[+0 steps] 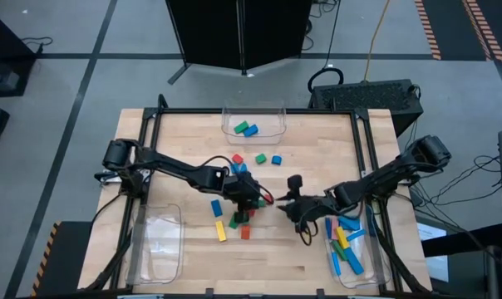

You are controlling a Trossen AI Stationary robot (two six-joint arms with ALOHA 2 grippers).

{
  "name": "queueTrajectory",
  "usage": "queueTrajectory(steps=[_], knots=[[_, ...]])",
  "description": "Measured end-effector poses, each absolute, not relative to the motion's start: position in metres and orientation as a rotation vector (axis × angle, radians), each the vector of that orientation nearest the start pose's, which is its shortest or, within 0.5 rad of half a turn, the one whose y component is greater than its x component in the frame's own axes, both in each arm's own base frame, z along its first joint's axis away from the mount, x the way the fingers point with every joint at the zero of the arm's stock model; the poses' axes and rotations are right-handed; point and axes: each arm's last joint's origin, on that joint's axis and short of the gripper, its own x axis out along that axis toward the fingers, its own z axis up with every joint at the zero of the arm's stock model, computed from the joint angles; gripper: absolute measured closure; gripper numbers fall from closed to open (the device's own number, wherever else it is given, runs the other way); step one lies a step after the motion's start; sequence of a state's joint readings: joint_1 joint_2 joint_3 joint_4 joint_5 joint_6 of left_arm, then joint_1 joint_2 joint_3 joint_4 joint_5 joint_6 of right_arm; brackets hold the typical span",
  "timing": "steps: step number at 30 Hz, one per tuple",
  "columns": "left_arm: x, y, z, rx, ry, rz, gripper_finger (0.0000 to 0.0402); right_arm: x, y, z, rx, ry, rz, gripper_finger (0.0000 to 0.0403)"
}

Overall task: Sort blocks by size
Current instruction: Put the green rectangle block into the bottom right transparent bin

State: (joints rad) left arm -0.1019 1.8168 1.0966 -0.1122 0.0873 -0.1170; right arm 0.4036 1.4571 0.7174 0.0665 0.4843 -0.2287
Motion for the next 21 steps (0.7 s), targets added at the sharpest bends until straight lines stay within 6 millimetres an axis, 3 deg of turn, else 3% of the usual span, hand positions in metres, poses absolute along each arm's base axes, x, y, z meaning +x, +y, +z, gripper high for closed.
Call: queueTrajectory(steps=[4,9,21], knots=[[0.375,-0.040,0.178,-0.183,0.783,-0.232,0.0304,0.272,0.110,0.180,-0.642,0.579,0.065,0.0298],[0.379,-0.035,0.183,-0.253,0.733,-0.295,0.0303,0.277,0.115,0.176,-0.790,0.549,-0.014,0.0298],[0.381,-0.026,0.186,-0.314,0.701,-0.329,0.0302,0.276,0.119,0.176,-0.831,0.542,0.002,0.0298]])
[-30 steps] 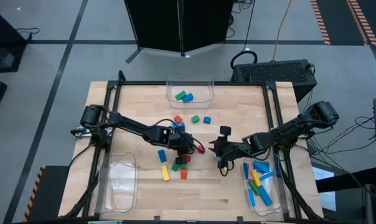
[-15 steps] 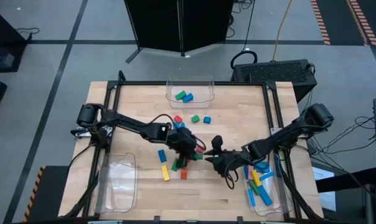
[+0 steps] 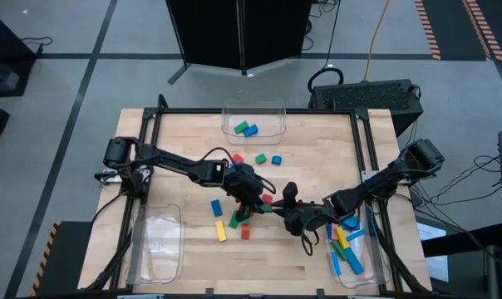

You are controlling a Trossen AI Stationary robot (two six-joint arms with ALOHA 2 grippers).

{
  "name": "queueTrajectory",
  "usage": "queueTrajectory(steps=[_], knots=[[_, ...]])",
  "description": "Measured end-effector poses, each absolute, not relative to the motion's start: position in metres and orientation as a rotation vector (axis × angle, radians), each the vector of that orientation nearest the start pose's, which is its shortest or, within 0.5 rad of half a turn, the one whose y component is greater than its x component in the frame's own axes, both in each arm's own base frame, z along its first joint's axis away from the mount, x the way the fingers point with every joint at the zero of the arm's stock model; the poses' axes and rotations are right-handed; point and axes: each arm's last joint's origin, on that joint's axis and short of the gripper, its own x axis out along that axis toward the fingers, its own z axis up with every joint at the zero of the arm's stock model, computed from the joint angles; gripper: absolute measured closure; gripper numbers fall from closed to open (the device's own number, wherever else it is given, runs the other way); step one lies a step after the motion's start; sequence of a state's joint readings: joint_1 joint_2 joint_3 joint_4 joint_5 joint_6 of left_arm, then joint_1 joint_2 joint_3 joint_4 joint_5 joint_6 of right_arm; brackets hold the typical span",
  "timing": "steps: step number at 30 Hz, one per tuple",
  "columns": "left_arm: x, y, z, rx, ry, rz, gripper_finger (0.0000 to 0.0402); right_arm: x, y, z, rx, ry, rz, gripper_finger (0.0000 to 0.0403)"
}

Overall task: Sort blocks by size
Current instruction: Put the green rectangle block into the bottom right transparent bin

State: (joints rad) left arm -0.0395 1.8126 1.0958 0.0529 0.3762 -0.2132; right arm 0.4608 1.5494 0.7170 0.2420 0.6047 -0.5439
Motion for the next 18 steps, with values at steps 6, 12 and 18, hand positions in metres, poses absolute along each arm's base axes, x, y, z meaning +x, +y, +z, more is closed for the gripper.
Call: queueTrajectory(steps=[6,12,18], knots=[[0.383,-0.023,0.188,-0.333,0.675,-0.332,0.0302,0.268,0.130,0.178,-1.002,0.547,-0.100,0.0298],[0.385,-0.024,0.191,-0.335,0.647,-0.362,0.0302,0.262,0.142,0.179,-1.048,0.524,-0.104,0.0298],[0.385,-0.025,0.192,-0.351,0.641,-0.384,0.0302,0.261,0.143,0.179,-1.010,0.518,-0.107,0.0277]])
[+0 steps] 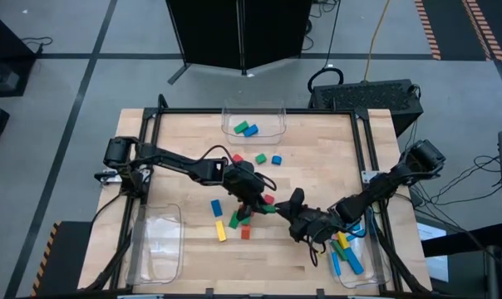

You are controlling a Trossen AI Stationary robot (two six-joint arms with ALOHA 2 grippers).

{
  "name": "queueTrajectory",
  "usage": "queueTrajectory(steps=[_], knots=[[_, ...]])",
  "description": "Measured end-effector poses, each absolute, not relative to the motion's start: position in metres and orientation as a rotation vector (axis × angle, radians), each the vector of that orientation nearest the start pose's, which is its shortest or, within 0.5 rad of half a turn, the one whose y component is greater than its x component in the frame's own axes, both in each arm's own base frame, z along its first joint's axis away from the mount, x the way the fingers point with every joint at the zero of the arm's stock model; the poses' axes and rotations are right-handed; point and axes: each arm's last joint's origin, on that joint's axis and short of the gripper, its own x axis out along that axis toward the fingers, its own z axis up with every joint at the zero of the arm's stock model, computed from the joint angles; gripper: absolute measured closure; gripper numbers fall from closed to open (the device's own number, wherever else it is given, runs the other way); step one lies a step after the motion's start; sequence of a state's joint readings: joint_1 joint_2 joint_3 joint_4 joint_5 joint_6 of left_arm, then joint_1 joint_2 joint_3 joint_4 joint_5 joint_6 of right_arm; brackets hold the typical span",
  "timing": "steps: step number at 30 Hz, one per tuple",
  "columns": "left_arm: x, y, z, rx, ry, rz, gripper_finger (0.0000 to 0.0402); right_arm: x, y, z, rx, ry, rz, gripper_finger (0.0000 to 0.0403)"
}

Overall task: Sort blocks by size
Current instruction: Put the green rectangle block into the bottom right transparent bin

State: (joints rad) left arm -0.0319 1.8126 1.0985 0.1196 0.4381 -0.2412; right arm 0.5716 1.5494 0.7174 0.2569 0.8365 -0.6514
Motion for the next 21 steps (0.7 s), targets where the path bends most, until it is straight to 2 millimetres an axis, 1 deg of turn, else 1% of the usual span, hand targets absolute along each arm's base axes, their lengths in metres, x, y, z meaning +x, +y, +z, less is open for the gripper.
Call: queueTrajectory(steps=[7,9,11,15,21], knots=[[0.3861,-0.0240,0.1959,-0.361,0.616,-0.387,0.0302,0.2613,0.1436,0.1781,-0.998,0.515,-0.052,0.0203],[0.3862,-0.0230,0.1961,-0.364,0.614,-0.390,0.0302,0.2613,0.1437,0.1782,-0.988,0.514,-0.056,0.0189],[0.3866,-0.0232,0.1973,-0.368,0.602,-0.411,0.0302,0.2617,0.1433,0.1793,-0.982,0.509,-0.087,0.0186],[0.3863,-0.0232,0.1967,-0.370,0.609,-0.412,0.0302,0.2629,0.1432,0.1822,-0.966,0.487,-0.124,0.0202],[0.3864,-0.0233,0.1968,-0.370,0.608,-0.413,0.0302,0.2656,0.1406,0.1830,-0.919,0.476,-0.115,0.0270]])
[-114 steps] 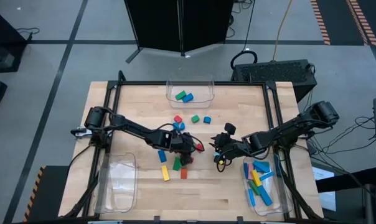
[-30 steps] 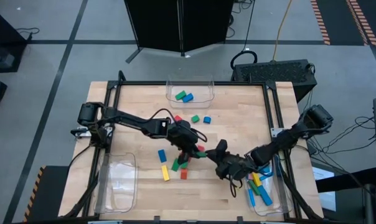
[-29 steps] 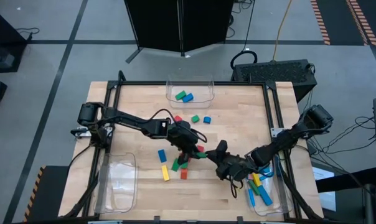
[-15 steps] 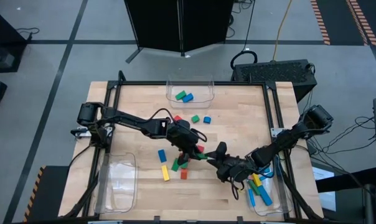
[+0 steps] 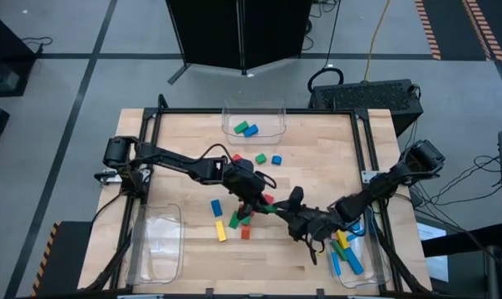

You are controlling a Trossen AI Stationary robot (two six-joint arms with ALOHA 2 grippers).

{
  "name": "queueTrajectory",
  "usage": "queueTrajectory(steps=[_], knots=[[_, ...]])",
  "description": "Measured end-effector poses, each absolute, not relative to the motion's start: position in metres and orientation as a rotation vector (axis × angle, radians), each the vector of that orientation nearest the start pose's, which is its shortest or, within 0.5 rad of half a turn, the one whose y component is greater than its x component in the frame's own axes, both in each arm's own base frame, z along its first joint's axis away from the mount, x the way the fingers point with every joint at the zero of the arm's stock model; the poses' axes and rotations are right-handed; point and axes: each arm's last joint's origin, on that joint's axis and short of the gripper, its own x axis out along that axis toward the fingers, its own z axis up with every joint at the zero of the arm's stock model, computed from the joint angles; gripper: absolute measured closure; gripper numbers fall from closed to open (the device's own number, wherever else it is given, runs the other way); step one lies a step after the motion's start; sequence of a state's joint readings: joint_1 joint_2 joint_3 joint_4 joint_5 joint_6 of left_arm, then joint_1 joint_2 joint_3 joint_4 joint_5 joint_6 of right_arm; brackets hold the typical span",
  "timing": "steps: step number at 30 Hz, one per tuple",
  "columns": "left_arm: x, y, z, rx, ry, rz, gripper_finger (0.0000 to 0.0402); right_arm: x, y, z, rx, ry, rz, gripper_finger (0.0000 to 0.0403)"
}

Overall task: Sort blocks by size
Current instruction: Put the green rectangle block into the bottom right transparent bin

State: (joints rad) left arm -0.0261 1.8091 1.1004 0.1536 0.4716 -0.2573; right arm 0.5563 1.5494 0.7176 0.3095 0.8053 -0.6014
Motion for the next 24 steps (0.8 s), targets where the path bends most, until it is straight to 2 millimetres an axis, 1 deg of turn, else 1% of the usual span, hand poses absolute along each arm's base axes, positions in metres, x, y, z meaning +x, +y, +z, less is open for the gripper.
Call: queueTrajectory(steps=[4,10,13,17,20,24], knots=[[0.387,-0.023,0.197,-0.368,0.600,-0.414,0.0302,0.267,0.139,0.182,-0.892,0.470,-0.071,0.0311],[0.387,-0.023,0.197,-0.375,0.601,-0.416,0.0300,0.268,0.137,0.182,-0.894,0.473,-0.062,0.0345],[0.387,-0.022,0.197,-0.380,0.601,-0.411,0.0286,0.268,0.138,0.182,-0.899,0.475,-0.080,0.0352],[0.387,-0.017,0.197,-0.406,0.608,-0.384,0.0253,0.264,0.140,0.183,-0.902,0.490,-0.183,0.0354],[0.386,-0.014,0.197,-0.408,0.617,-0.375,0.0230,0.261,0.142,0.183,-0.915,0.497,-0.209,0.0355],[0.383,-0.010,0.204,-0.401,0.602,-0.370,0.0217,0.256,0.145,0.185,-0.934,0.496,-0.225,0.0355]])
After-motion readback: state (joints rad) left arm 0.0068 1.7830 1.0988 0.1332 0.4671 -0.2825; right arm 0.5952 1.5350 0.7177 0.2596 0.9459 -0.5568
